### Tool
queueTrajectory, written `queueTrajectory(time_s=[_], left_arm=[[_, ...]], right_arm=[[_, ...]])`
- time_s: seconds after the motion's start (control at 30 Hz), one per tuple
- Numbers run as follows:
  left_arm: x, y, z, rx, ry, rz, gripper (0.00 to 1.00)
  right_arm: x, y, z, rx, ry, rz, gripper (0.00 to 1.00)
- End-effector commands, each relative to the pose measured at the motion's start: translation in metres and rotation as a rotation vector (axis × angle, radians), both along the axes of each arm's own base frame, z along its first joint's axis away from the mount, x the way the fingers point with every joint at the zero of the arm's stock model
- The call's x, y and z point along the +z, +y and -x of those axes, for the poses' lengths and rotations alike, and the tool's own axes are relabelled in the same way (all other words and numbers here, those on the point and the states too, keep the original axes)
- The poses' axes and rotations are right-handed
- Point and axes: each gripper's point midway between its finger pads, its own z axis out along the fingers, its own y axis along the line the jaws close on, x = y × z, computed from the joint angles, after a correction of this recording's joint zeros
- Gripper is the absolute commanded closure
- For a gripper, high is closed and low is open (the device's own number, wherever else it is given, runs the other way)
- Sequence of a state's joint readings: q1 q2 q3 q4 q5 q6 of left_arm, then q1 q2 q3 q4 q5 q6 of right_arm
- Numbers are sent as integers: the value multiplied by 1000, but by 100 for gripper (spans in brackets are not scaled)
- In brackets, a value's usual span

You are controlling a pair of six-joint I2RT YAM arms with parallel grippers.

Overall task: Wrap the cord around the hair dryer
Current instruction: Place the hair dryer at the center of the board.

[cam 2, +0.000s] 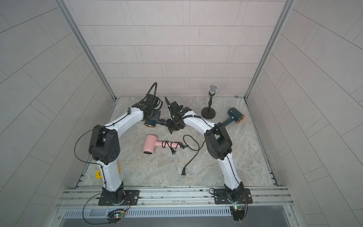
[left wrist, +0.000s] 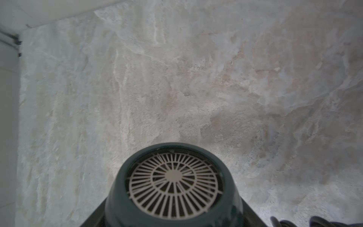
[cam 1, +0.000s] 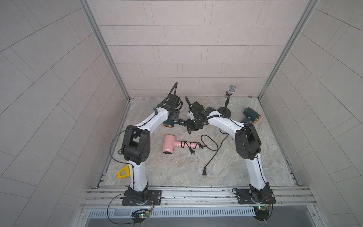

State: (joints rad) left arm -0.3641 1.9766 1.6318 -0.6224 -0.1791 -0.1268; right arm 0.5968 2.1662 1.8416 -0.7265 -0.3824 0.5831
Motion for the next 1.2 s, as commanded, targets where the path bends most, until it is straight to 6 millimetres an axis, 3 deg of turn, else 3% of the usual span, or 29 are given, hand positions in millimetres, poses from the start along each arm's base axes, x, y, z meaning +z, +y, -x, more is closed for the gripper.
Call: queueTrajectory(time_s=[0.0, 0.27, 0.43, 0.53, 0.63, 0.97, 1.17], left_arm=[[-9, -7, 0, -170, 74, -65, 100], [-39, -2, -5, -128, 158, -89, 100], [-55, 3, -2, -115, 219, -77, 98], [-64, 2, -1, -121, 247, -62, 83], [-70, 2, -2, -126, 267, -72, 74], [-72, 2, -7, -135, 270, -86, 29], [-61, 0, -12, -145, 250, -82, 1]], right_arm=[[5, -5, -9, -25, 24, -25, 100], [-30, -24, -20, -33, 57, 55, 100], [-36, -29, -22, -38, 63, 66, 94], [-39, -31, -22, -45, 64, 75, 90], [-45, -34, -22, -44, 62, 95, 88], [-54, -41, -21, -47, 63, 129, 64], [-27, -40, -16, -31, 43, 99, 56]])
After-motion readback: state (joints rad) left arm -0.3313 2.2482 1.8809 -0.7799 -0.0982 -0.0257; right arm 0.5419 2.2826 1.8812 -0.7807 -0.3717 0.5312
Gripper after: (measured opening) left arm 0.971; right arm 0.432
